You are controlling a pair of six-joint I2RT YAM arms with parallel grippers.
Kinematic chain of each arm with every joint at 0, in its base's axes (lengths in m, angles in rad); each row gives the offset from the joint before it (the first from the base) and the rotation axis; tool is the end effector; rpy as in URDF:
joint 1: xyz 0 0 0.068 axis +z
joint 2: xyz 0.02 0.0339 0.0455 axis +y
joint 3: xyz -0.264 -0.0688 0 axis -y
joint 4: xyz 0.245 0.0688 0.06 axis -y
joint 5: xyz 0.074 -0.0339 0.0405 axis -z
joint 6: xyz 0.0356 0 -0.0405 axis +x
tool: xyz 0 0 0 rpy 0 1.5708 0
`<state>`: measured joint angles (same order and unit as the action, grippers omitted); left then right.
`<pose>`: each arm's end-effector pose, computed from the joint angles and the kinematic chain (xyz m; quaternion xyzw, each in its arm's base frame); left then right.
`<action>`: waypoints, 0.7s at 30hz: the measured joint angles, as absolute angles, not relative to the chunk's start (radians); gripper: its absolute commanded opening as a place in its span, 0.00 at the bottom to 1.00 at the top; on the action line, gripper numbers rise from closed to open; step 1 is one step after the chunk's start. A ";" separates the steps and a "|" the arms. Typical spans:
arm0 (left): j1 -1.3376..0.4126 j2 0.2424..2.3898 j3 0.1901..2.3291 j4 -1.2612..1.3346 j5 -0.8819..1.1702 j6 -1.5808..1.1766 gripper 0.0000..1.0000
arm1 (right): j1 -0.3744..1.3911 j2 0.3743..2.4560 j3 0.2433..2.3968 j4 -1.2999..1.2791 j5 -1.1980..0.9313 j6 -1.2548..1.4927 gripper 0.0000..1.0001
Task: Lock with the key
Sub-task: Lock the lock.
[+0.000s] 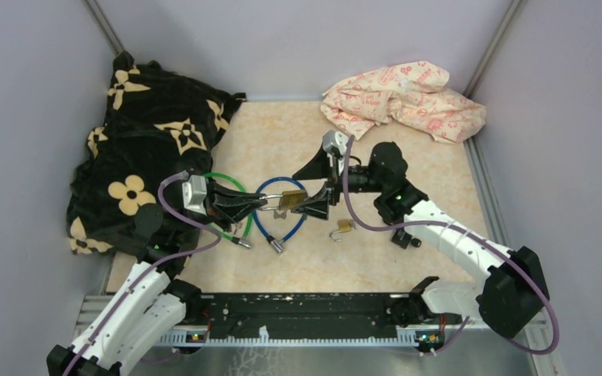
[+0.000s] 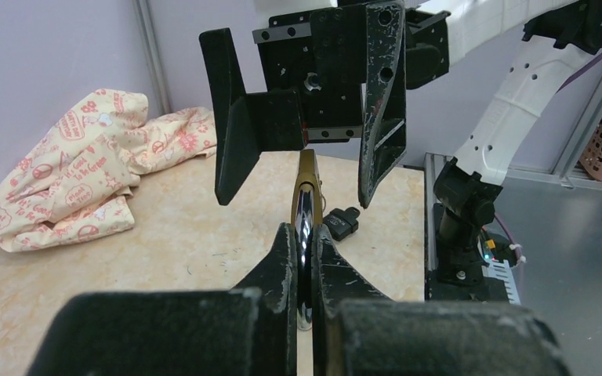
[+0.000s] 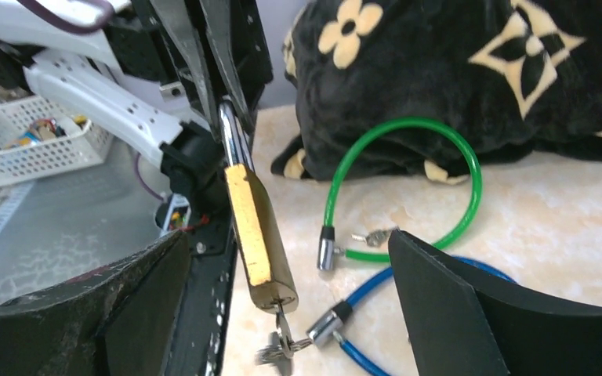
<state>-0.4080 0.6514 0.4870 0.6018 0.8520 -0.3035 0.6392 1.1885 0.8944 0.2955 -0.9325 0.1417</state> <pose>0.1269 -0.0840 0.3339 0.3737 0.4700 -0.4755 0.6429 0.1985 0.1832 0.3450 -0.4637 0.5334 0.5343 0.4636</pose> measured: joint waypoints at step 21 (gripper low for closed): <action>-0.397 0.657 0.440 0.619 0.778 -0.324 0.10 | 0.720 1.412 0.730 0.967 -0.965 0.517 0.00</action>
<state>-0.3973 0.6567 0.4404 0.6189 0.7780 -0.3244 0.7200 1.4124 0.7296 0.9672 -0.9653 0.5167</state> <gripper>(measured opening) 0.028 0.208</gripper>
